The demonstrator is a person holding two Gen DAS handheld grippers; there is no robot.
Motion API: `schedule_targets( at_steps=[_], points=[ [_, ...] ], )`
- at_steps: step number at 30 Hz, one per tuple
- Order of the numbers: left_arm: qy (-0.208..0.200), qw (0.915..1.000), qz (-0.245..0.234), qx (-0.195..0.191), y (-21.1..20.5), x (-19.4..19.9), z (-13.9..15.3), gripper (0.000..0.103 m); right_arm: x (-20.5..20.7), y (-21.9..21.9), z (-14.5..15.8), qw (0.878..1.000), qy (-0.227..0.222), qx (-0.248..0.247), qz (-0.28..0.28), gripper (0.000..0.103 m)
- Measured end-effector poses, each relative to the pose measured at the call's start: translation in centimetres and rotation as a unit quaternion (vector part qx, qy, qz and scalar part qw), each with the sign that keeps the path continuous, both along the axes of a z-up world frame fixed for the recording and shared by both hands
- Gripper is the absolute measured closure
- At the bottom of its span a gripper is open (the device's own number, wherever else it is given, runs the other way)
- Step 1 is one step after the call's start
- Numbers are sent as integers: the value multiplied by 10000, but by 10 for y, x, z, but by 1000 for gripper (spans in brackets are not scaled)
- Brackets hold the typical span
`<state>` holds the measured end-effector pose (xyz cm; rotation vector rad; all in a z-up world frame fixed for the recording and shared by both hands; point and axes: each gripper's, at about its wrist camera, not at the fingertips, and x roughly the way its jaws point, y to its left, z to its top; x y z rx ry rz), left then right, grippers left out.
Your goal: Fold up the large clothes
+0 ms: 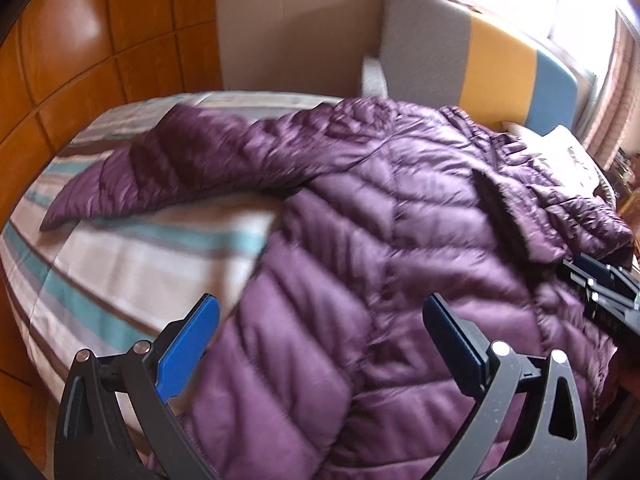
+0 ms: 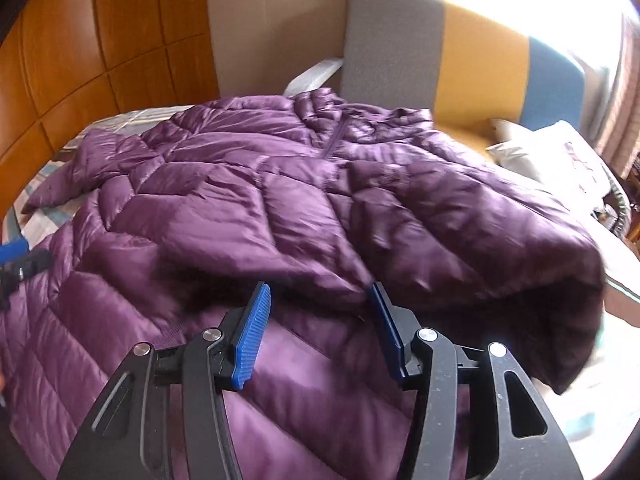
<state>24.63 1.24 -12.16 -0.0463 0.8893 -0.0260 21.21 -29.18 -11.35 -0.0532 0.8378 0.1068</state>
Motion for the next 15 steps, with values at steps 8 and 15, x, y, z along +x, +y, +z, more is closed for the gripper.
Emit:
schedule_targets(
  at_steps=[8,15],
  points=[
    [-81,9972,-536,-515,-52,26,21,2,-25,-48,6,9952,-301,-78,-927,52],
    [7,9907,-1135,-751,-116,56,22,19,-44,-97,-1,9818,-212,-236,-1873,52]
  ],
)
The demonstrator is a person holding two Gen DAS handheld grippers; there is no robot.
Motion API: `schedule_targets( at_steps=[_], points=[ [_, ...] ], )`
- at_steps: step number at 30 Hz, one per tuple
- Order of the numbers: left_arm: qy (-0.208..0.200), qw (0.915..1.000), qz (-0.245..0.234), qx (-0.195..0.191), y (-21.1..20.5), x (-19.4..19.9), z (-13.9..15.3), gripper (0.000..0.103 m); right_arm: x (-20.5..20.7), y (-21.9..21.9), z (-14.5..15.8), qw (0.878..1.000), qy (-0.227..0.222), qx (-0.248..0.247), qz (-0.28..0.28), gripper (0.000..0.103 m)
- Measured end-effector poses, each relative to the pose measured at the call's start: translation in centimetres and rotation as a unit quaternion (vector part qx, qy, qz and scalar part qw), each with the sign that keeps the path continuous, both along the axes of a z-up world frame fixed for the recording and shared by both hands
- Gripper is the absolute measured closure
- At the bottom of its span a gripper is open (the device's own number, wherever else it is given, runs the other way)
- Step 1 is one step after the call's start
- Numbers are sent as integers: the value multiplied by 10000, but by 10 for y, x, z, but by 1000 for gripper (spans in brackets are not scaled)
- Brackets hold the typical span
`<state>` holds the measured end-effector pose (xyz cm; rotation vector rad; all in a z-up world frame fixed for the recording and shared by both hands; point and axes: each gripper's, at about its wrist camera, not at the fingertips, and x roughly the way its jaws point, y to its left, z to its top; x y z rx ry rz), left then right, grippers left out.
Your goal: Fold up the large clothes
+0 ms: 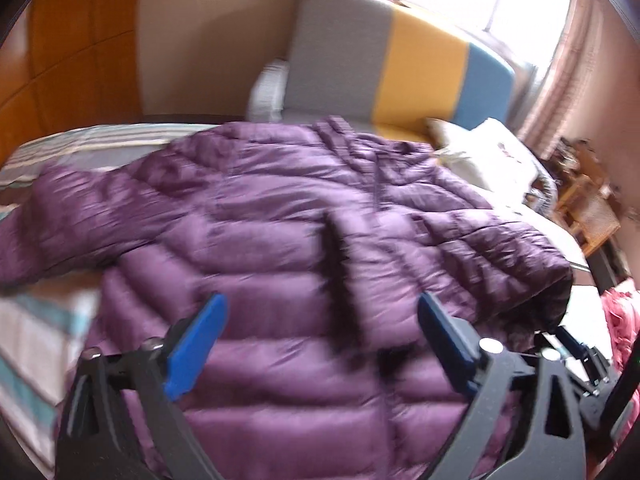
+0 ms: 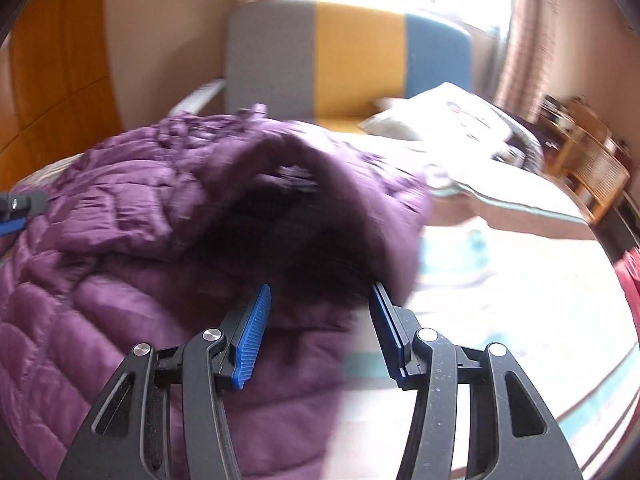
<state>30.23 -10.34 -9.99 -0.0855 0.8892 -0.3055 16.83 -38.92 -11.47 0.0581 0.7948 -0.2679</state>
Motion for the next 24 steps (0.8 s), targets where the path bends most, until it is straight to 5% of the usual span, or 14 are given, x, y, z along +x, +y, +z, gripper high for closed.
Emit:
schedule_targets(
  at_steps=[3,6,9,24],
  points=[
    [183,9995,-206,119,-24,15,-10,38,-2,-19,-6,9994,37,155,-312,52],
    [496,9981,-279,222,-37,29,-28,76,-3,-31,-10,9985,33,282,-461,54],
    [646,9977,-183,43,-34,34,-37,88,-3,-37,-14,9981,59,343,-508,54],
    [-43,9979,237,604,16,40,-37,91,-22,-62,11,9947,-416,552,-767,54]
  ],
)
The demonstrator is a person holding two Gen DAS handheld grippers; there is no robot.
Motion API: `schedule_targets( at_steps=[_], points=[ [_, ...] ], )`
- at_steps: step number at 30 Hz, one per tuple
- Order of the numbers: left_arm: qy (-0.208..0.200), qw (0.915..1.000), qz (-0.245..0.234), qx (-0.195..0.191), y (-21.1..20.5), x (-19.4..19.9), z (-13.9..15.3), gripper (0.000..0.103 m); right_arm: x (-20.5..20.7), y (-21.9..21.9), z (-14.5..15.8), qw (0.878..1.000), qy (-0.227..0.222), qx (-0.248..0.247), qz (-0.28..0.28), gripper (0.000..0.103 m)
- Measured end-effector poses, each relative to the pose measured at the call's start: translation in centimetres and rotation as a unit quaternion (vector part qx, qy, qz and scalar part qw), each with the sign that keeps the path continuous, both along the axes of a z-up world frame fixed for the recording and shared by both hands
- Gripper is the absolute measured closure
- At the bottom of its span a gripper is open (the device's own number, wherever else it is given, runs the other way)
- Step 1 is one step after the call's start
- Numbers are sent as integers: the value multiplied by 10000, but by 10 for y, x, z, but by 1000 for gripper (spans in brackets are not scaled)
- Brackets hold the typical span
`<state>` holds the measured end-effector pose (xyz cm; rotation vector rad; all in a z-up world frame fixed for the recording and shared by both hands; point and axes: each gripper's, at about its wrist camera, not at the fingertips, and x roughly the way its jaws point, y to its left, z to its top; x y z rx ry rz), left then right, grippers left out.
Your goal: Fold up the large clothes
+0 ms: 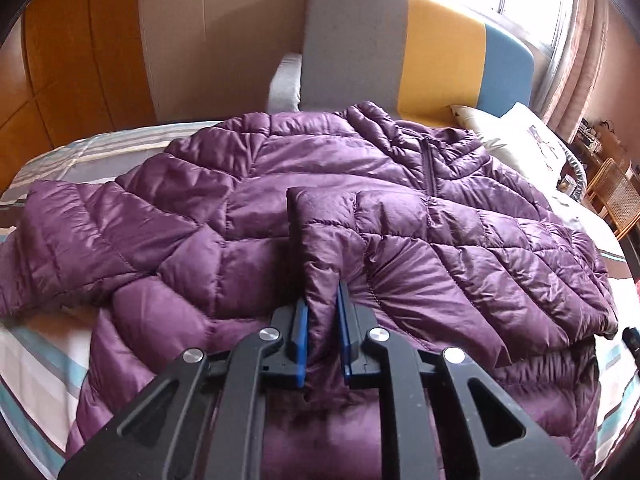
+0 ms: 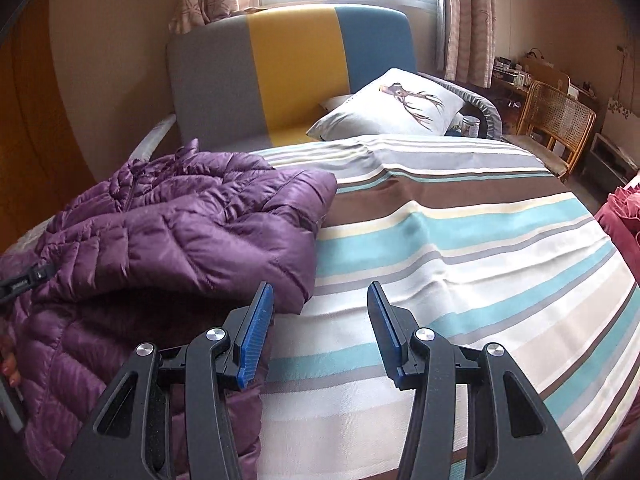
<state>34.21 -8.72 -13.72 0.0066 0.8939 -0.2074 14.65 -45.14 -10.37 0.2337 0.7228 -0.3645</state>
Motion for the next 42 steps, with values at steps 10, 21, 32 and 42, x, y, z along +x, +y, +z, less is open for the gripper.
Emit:
schedule_targets(
  at_steps=[10,21,32,42],
  points=[
    [-53,9999,149,-14,14,-2,-3,91,93,32,-2,9974,229,73,680,66],
    [-27,9999,79,-120,15,1,-16,89,133,44,-47,9927,770,-643,673,71],
    [-270,9973,420,-535,35,-23,7,48,132,49,-44,9907,812,-876,649,71],
    [-493,9978,-402,-192,-34,-15,29,56,130,53,-45,9901,800,-960,636,71]
  ],
)
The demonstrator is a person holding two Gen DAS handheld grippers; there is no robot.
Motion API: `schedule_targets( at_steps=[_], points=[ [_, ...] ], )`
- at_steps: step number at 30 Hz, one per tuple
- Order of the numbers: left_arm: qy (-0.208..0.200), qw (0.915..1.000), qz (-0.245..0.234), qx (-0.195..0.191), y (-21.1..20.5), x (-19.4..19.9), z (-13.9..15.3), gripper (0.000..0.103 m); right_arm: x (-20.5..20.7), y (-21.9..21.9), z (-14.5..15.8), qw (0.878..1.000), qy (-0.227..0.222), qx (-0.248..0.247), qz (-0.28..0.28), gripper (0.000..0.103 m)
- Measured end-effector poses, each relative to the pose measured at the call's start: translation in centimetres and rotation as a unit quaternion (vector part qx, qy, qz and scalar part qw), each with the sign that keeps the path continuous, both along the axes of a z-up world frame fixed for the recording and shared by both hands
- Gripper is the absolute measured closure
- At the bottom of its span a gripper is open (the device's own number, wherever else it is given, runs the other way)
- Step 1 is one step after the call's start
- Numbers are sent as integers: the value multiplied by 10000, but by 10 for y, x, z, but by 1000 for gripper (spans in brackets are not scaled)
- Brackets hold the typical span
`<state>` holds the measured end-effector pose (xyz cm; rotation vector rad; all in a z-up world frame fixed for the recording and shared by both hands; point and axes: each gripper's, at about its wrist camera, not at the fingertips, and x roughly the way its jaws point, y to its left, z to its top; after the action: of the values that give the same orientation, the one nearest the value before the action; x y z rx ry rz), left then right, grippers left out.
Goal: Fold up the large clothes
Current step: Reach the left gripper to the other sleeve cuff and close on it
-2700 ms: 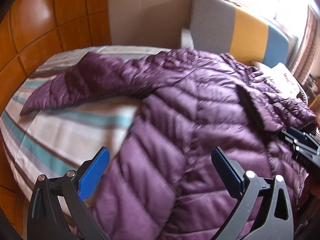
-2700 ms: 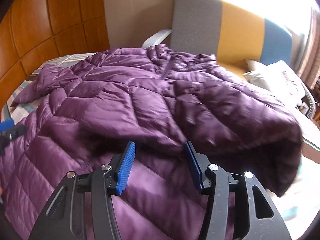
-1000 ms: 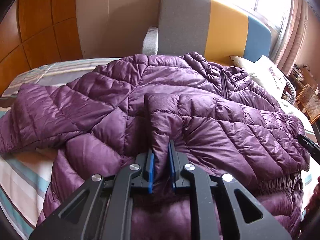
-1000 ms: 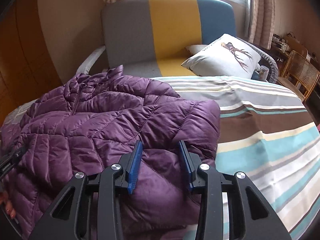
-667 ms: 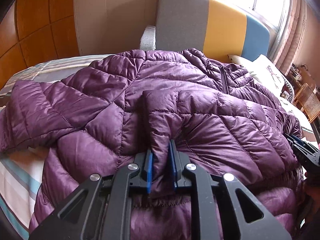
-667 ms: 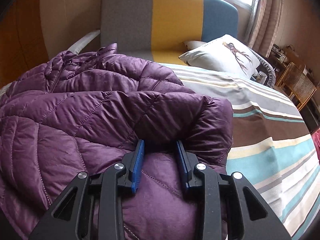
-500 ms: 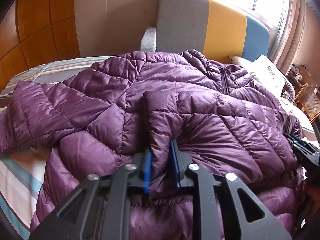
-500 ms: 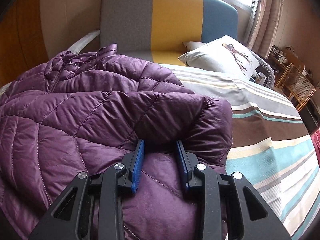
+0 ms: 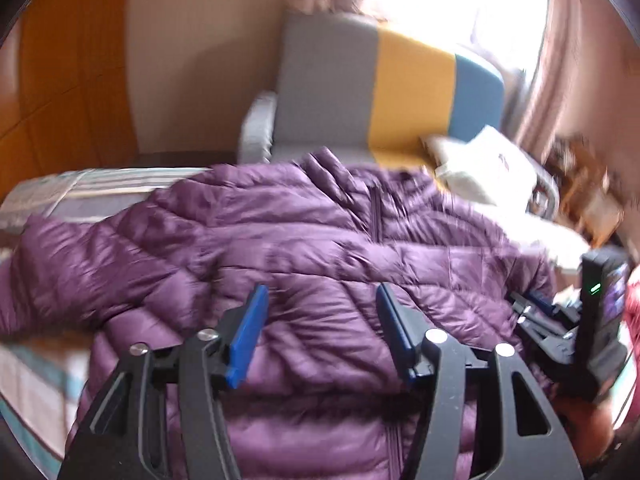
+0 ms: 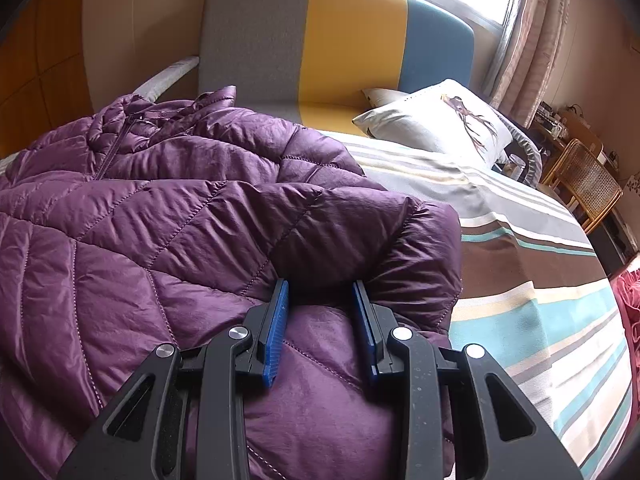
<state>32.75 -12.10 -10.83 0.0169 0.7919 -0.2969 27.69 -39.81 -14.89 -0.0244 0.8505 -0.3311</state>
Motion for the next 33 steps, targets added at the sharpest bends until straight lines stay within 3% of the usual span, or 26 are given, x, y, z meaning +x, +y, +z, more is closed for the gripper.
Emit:
schedule_targets(
  at_steps=[2,4,12,14,16,22,25,28,33],
  points=[
    [261,9990,-79,342,-14,14,-18,66,0,1,0,10000,-10,26,1,71],
    [426,9977,-43,523,-17,25,-33,66,0,0,-1,10000,-17,21,-2,71],
    [299,9980,-34,564,-19,23,-43,66,-1,2,-2,10000,-14,-72,-2,71],
    [300,9988,-68,377,-12,20,-37,59,-1,2,0,10000,5,-54,8,71],
    [338,9994,-15,80,0,11,-29,27,-3,-1,5,10000,-33,37,47,71],
    [68,9986,349,-404,56,-9,-4,23,-31,6,29,9993,-302,78,222,71],
    [-21,9953,783,-563,100,-8,2,23,-43,13,32,9989,-332,117,312,71],
    [-1,9891,1396,-477,147,2,-2,23,-41,18,24,9989,-222,240,343,71],
    [270,9656,2514,-605,236,9,-14,24,-34,25,5,9994,-43,115,314,71]
  ],
)
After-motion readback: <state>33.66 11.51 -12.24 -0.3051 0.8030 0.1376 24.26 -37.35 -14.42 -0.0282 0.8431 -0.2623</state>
